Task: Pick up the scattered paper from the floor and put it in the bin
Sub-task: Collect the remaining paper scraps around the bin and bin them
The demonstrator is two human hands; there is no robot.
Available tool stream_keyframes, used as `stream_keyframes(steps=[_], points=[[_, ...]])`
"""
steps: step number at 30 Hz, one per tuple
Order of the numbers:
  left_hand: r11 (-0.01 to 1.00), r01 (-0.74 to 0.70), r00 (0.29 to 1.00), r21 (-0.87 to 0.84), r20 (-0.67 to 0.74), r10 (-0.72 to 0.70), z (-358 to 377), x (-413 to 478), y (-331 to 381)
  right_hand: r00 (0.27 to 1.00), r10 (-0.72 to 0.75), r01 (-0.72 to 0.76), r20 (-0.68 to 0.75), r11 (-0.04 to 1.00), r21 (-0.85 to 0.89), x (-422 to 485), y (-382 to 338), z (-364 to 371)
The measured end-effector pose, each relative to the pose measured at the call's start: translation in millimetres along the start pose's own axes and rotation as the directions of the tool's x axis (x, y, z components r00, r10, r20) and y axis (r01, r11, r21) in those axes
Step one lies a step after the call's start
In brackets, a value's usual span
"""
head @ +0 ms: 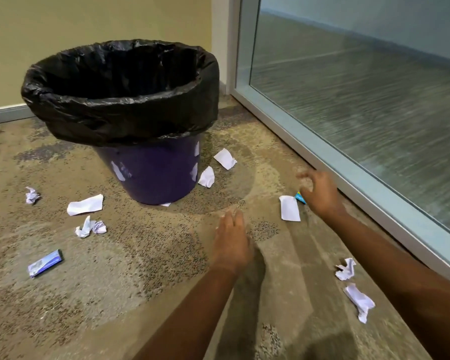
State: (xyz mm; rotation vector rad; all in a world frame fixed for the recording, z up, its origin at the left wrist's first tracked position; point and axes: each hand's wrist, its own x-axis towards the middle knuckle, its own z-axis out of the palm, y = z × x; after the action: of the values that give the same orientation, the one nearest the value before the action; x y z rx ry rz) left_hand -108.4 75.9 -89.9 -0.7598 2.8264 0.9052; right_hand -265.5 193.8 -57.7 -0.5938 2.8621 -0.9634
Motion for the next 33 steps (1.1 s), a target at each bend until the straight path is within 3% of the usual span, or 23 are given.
stream_keyframes(steps=[3,6,14,21,29,33], points=[[0.988,0.009,0.998,-0.154,0.07,0.002,18,13,12,0.986,0.148,-0.142,0.079,0.987,-0.074,-5,43,7],[0.984,0.012,0.983,-0.178,0.181,0.021,32,26,26,0.967,0.218,-0.204,0.134,0.973,-0.108,-1,64,11],[0.956,0.131,0.955,-0.263,0.292,-0.051,56,65,60,0.927,0.263,-0.215,0.269,0.957,-0.196,35,71,16],[0.892,0.244,0.932,-0.382,0.345,-0.107,64,78,67,0.908,0.218,-0.074,0.358,0.924,-0.375,39,74,34],[0.804,0.229,0.954,-0.549,0.292,-0.072,58,74,56,0.975,0.073,0.014,0.21,0.923,-0.386,19,70,39],[0.79,0.065,0.995,-0.609,0.103,-0.003,39,55,53,0.984,0.135,-0.122,0.114,0.985,-0.119,7,58,38]])
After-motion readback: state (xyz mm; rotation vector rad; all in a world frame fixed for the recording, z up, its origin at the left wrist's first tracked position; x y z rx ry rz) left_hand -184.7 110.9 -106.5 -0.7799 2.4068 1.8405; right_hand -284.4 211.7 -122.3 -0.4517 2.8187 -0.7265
